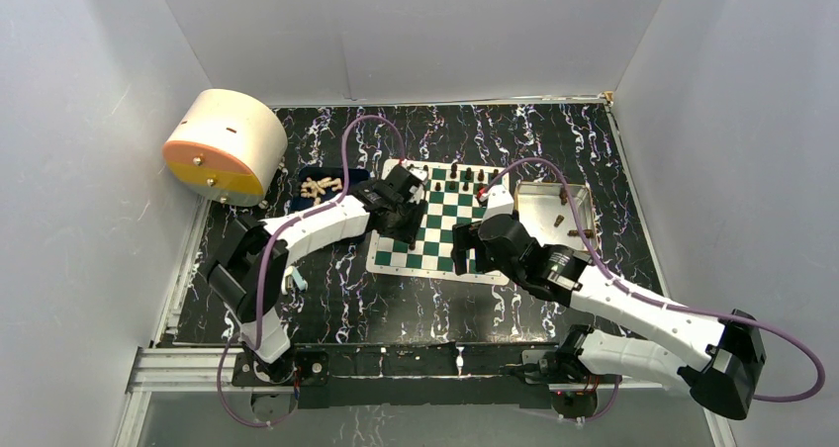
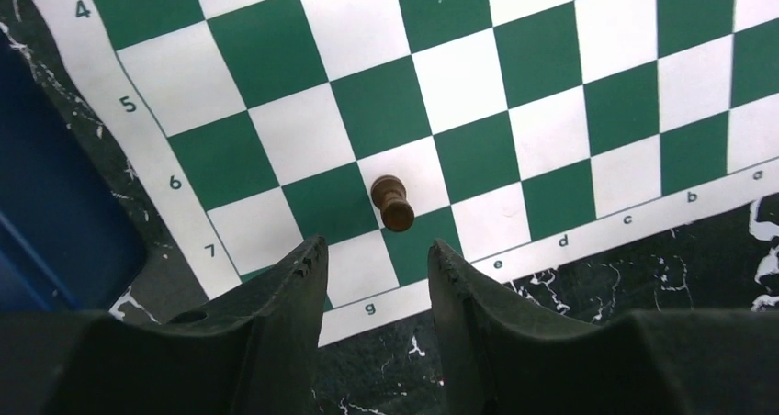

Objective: Set up the chess pieces on the board
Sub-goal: Pick up the chess piece from the chessboard.

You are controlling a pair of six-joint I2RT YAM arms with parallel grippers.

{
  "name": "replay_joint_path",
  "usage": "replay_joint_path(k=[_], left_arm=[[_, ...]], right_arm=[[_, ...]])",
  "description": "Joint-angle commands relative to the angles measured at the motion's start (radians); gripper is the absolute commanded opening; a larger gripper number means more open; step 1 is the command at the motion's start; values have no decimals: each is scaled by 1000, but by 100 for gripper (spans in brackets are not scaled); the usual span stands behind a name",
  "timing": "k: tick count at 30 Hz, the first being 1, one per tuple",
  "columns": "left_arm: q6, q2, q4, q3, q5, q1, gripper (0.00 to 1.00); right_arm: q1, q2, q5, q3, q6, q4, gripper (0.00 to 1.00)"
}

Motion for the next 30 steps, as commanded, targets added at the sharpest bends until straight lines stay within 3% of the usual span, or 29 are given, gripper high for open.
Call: replay_joint_path(k=[1,30], left_arm=[[-5,20,26,52,-20,-13,41],[21,93,64,32,-20,-37,23]], right_arm=[[4,-38,45,-13,32,-14,99],[4,-61,63,-11,39,-45,99]])
